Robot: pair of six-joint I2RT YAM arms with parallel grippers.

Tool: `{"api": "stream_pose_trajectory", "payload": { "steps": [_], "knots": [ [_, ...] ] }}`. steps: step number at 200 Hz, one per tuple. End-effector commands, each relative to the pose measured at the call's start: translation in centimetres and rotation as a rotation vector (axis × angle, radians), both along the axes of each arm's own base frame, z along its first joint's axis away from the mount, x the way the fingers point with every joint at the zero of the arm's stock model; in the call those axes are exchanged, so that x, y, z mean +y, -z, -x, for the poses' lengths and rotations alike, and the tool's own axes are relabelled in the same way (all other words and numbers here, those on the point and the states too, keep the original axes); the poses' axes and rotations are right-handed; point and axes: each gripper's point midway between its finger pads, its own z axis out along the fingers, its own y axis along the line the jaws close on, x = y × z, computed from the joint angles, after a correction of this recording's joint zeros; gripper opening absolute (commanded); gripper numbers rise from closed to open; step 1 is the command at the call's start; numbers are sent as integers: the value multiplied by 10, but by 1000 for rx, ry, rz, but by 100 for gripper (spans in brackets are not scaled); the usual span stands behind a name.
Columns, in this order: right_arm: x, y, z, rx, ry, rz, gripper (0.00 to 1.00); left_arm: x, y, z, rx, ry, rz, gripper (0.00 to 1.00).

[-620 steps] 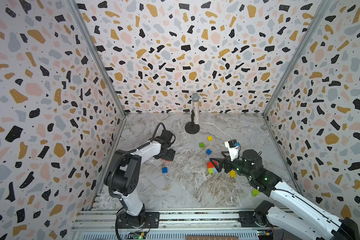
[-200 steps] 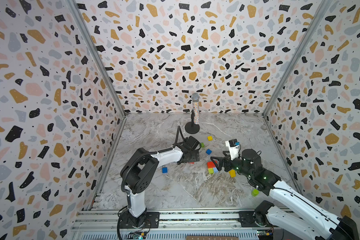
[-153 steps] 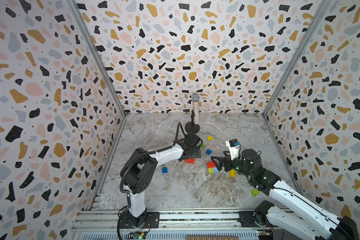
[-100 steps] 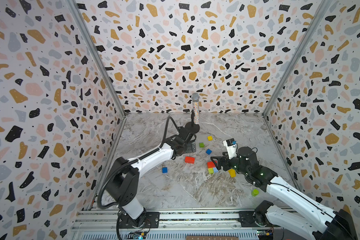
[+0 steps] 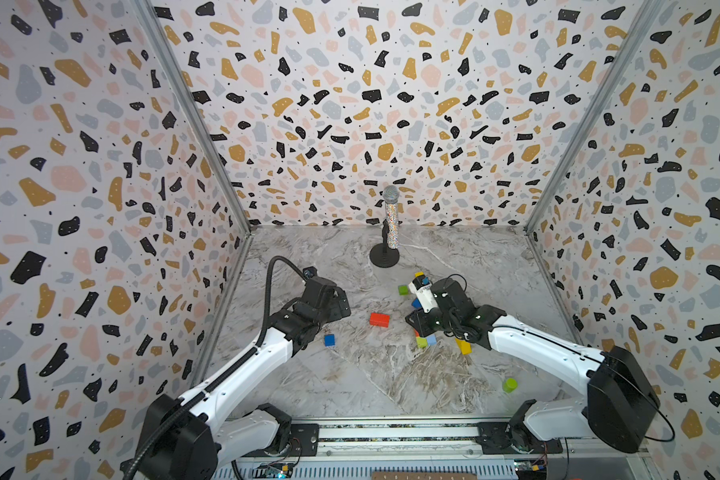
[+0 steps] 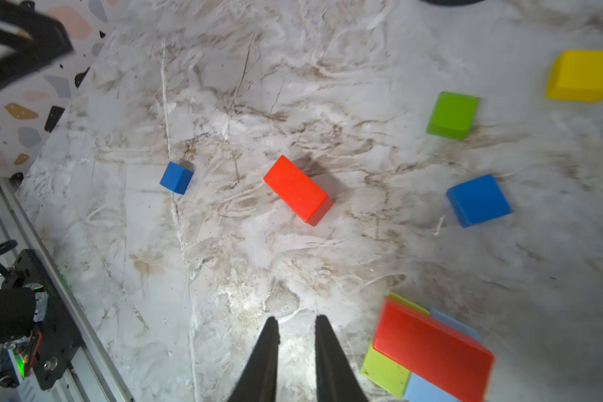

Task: Build the wood block tower
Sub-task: 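Open and withdraw the left gripper while the right gripper reaches toward the red block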

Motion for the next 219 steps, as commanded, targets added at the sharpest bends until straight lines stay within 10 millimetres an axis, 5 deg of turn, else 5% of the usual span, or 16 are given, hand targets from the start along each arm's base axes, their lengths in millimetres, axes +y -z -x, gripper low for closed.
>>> {"api": "stream_pose_trajectory", "payload": {
  "steps": [1,26,81,138,219],
  "knots": [
    [19,5,8,66,-35,-26,17,8,-31,-3,-101,11,-32,100],
    [38,21,10,103,-56,-17,8,19,-41,-2,-136,6,-79,100],
    [67,47,-6,143,-48,11,0,30,-30,-2,-128,28,-78,100],
    [75,71,-22,147,-25,63,0,35,-28,-4,-125,31,-33,100],
    [62,75,-50,93,25,153,0,43,-26,-7,-122,11,-6,100]
  ]
}}
